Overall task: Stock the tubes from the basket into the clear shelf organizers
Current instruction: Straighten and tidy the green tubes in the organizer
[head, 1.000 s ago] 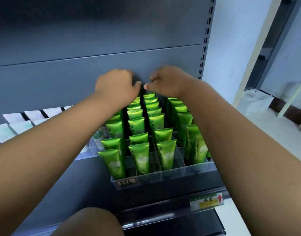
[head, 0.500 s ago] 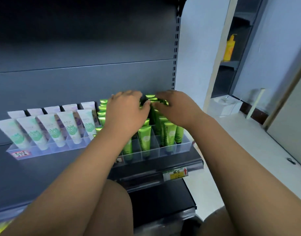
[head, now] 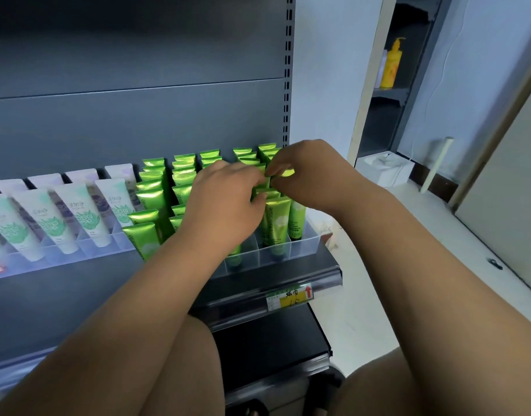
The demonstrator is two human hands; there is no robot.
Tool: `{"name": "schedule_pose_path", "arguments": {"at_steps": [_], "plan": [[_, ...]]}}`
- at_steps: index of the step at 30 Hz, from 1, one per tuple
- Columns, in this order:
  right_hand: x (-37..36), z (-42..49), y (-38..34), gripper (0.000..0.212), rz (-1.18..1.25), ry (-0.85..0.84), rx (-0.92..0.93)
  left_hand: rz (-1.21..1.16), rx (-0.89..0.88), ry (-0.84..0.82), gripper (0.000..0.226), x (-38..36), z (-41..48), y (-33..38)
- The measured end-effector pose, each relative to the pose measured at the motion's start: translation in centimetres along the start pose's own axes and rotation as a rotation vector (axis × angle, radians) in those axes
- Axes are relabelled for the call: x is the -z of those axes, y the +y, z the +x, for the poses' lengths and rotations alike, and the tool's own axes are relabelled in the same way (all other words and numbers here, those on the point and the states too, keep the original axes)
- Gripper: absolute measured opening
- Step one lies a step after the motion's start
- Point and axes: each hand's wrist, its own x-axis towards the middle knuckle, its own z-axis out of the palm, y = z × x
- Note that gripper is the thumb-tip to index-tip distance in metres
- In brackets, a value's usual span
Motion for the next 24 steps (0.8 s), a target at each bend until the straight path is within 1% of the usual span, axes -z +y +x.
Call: {"name": "schedule_pose_path", "arguments": {"at_steps": [3,7,8,11,13,15,17,20,24], "plan": [[-0.6,0.1,0.7,0.023,-0.026,-0.031,-0.027,0.035,0.001,0.008,0.023,-0.5,0.0,-0.6],[-1.6,0.1,1.2,0.035,-0.062,-0.076,-0.066,0.089,0.017,-0.014,0.025,-1.2,0.9,-0.8],[-1.8,0.1,1.4,0.036,-0.064,-0.1,-0.077,0.106,0.023,-0.023,0.025,-1.4,1.2,-0.8],[-2.0,-0.2,2.0,0.026,-0.076,-0.166,-0.078,0.152,0.048,-0.071,0.022,-2.1,1.9,-0.5],[-2.0,-0.5,2.3,0.02,-0.076,-0.18,-0.073,0.193,0.056,-0.123,0.021,-2.4,2.4,-0.2],[-1.9,-0.9,2.6,0.02,-0.064,-0.181,-0.079,0.197,0.065,-0.164,0.022,-2.6,2.7,0.1],[-2.0,-1.1,2.8,0.025,-0.065,-0.18,-0.076,0.193,0.073,-0.184,0.023,-2.8,2.9,0.2],[-2.1,-1.1,3.0,0.023,-0.049,-0.163,-0.06,0.184,0.091,-0.191,0.023,-3.0,3.0,0.2],[-2.2,-1.0,2.9,0.017,-0.061,-0.135,-0.027,0.131,0.117,-0.149,0.019,-3.1,2.9,0.0]]}}
